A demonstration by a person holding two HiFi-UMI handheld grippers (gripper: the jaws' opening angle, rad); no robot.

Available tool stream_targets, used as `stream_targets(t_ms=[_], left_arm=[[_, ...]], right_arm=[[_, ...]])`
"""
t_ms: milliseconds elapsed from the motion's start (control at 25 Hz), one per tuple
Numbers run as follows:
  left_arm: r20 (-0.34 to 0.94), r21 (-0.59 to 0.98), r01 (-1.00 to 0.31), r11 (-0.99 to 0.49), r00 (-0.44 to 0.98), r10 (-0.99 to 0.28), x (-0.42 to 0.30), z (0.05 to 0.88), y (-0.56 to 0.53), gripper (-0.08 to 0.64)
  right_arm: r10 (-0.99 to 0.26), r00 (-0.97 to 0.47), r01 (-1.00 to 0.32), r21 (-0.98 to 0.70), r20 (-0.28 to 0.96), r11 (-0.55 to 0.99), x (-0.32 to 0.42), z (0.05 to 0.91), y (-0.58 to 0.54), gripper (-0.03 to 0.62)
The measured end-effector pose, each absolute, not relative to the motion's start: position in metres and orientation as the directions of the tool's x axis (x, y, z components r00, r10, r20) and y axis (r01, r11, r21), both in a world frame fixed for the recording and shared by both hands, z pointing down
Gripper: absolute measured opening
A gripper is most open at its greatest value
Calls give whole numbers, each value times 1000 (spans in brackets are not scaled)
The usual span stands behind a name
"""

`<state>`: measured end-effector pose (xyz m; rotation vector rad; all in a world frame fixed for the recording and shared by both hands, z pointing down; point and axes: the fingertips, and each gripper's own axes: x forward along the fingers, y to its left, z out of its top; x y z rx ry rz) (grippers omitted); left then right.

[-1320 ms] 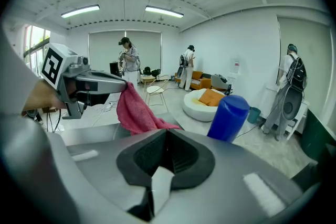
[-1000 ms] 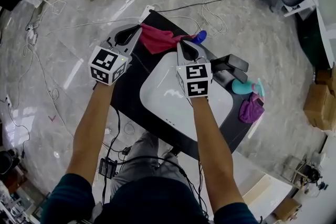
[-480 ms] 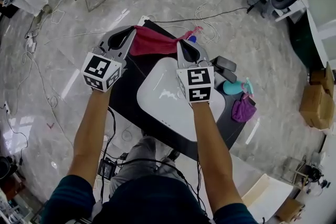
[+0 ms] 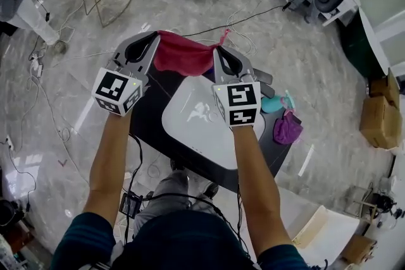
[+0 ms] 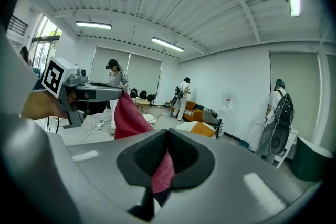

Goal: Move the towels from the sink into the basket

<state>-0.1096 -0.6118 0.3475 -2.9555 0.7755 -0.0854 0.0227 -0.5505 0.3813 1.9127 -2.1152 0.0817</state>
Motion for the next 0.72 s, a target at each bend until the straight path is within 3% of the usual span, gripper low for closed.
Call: stream_targets(t_ms=[720], left_arm=[[-61,-178,-348,-920,937,-343,-53,268,-547,11]], right_arm=[[-988,61,-979,204,142,-31,73,305,-474,17]])
